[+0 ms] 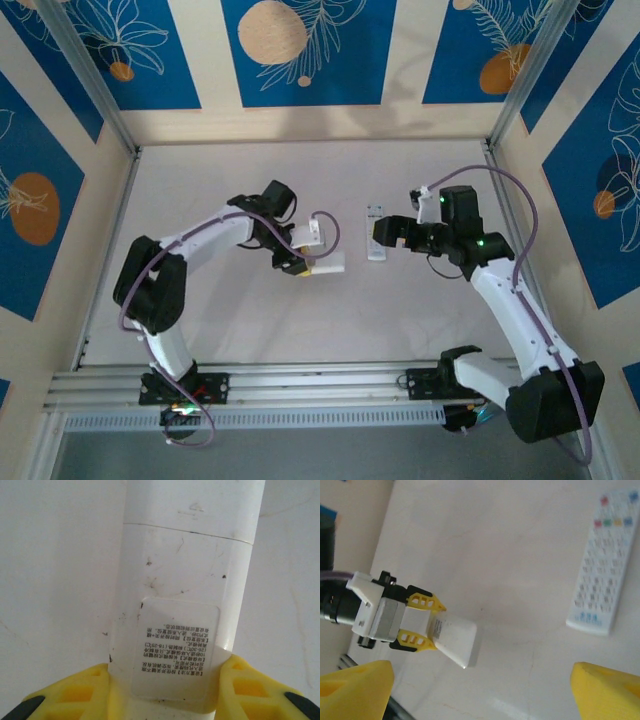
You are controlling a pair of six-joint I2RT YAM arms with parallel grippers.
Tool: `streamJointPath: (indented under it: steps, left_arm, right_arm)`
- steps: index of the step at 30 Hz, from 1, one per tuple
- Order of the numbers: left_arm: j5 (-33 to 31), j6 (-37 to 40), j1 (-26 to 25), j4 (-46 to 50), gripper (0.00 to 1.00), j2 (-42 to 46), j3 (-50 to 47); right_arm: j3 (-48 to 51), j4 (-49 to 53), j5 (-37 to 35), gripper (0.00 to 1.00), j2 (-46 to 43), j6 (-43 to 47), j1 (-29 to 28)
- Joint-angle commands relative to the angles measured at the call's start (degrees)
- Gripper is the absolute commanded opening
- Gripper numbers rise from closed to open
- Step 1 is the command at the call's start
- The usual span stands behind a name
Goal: Load the batteries into the remote control
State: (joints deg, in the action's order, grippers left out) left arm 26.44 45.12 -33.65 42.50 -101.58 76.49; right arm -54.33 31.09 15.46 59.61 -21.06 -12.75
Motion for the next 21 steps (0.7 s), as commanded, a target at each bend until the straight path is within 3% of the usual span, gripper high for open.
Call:
streamJointPath:
  steps: [1, 8, 13, 21]
  left_arm:
    - [4.9, 1.0, -0.4, 7.8, 0.37, 2.1, 2.2]
    - [9.1, 1.4, -0.4, 13.1, 0.38, 5.0, 3.7]
    - [11.4, 3.5, -0.4, 15.3, 0.38, 5.8, 3.3]
    - [15.5, 5.8, -0.4, 17.8, 0.38, 5.8, 4.0]
  right_arm:
    - [1.7, -9.2, 1.1, 0.99, -5.0, 15.7, -4.8]
    - [9.2, -12.5, -13.4, 1.0, -8.9, 56.1, -25.8]
    - [14.3, -18.3, -18.4, 0.98, -8.7, 75.9, -30.2]
    - [17.4, -18.8, -24.5, 0.89, -9.0, 93.1, -35.9]
